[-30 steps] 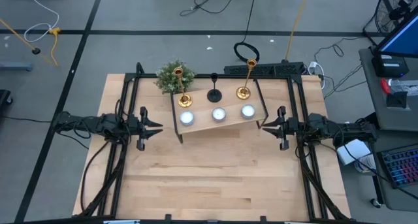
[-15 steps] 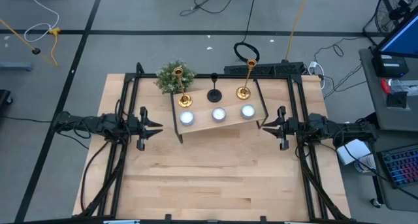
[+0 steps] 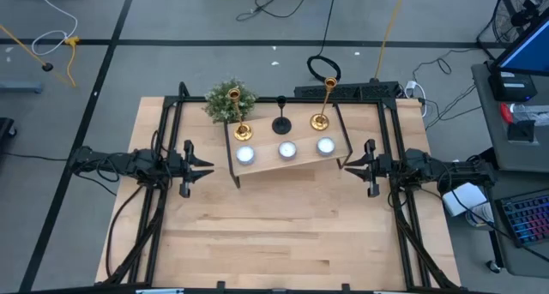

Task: Pick & Place candle stick holders
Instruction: Return to Home Position

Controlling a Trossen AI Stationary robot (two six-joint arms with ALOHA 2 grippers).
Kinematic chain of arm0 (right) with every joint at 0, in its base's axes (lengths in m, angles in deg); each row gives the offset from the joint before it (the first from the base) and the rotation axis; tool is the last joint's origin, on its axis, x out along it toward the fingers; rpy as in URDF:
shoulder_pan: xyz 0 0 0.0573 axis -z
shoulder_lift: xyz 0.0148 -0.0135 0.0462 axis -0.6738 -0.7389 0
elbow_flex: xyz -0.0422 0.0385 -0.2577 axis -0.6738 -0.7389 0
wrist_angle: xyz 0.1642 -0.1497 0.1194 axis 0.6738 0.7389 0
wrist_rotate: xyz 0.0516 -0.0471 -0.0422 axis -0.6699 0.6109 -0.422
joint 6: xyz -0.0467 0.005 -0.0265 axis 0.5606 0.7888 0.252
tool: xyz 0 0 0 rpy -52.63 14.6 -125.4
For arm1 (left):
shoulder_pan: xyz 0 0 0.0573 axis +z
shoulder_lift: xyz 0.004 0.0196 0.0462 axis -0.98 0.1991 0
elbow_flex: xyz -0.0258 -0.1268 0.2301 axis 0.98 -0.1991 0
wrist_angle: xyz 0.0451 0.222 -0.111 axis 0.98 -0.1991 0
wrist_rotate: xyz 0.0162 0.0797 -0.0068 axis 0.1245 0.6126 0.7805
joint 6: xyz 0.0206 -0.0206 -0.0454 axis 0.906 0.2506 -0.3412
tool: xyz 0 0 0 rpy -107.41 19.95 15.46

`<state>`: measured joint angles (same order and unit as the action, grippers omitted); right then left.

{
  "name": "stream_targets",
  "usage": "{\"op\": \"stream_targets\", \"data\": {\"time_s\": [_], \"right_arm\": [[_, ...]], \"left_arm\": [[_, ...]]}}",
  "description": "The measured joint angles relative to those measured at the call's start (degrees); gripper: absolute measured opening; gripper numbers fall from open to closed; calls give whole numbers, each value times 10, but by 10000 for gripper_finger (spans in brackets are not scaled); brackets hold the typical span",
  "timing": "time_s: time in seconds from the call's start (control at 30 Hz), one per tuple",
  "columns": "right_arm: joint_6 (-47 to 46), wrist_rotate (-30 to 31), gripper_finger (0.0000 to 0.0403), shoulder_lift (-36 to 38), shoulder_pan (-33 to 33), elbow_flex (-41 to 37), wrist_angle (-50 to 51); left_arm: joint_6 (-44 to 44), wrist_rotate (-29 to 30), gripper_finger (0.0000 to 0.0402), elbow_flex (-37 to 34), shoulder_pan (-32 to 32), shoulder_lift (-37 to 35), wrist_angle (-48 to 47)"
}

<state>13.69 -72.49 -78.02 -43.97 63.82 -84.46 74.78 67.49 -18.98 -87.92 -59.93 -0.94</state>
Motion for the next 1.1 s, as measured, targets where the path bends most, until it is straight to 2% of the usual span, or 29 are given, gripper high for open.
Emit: {"op": "stream_targets", "data": {"time_s": [1.1], "right_arm": [[0, 0, 55, 0, 0, 0, 0]], "left_arm": [[0, 0, 93, 0, 0, 0, 0]]}}
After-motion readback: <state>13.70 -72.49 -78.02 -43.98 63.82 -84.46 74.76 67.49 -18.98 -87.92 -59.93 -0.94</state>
